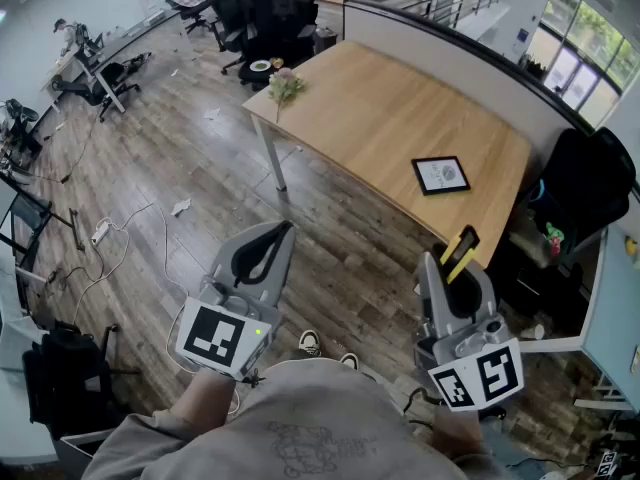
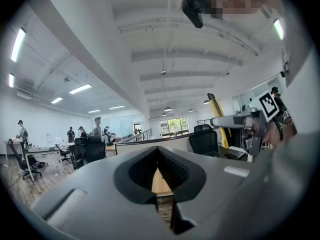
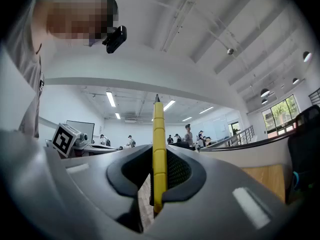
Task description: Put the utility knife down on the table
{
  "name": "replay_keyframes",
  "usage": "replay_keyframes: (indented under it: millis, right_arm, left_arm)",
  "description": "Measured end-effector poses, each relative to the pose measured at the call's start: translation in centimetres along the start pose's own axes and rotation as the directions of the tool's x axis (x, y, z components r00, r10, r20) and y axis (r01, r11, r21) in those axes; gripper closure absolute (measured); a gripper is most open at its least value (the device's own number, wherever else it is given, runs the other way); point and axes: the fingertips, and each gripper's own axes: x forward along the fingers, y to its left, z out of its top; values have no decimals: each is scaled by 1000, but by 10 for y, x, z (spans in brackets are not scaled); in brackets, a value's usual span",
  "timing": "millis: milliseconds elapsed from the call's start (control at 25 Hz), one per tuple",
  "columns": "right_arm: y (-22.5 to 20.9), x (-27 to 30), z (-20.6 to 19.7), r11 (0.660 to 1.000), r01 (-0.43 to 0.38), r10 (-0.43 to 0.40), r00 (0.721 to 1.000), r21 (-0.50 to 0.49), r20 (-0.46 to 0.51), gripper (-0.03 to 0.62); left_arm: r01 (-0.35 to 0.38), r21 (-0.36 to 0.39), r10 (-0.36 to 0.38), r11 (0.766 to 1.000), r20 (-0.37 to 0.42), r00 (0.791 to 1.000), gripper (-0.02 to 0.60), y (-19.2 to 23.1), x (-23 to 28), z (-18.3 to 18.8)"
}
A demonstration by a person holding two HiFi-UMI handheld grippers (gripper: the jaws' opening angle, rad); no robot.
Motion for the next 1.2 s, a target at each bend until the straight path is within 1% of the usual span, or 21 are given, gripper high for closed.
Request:
replay_keyframes:
  millis: [200, 360, 600, 720, 960, 1080, 1200]
  right_arm:
    - [-1, 21, -10, 1000, 1, -1, 1000, 17, -16, 531]
    - [1, 44, -19, 1000, 10, -9, 999, 11, -40, 531]
    - [17, 89, -33, 1000, -8, 8, 998, 7, -63, 531]
    - [28, 113, -40, 1000, -20, 20, 997, 5, -80, 531]
    - [46, 148, -54, 1000, -23, 25, 995, 19, -93, 531]
    - [50, 163, -61, 999, -33, 37, 994, 36, -103, 531]
    - [44, 177, -67, 999, -31, 35, 993, 33, -115, 531]
  left_arm:
    - [-3, 3, 3, 1000, -12, 1000, 583, 19, 9, -6]
    - [-14, -21, 13, 1000, -19, 1000, 583, 40, 13, -13]
    - [-35, -29, 35, 999, -8, 999, 583, 86, 10, -23]
    - [-53, -44, 53, 998, -11, 999, 583, 112, 5, -30]
    - [-81, -45, 80, 996, -25, 996, 583, 152, -5, -43]
    - [-90, -51, 89, 995, -25, 996, 583, 167, -2, -47]
    - [-84, -54, 82, 995, -27, 996, 583, 176, 8, -53]
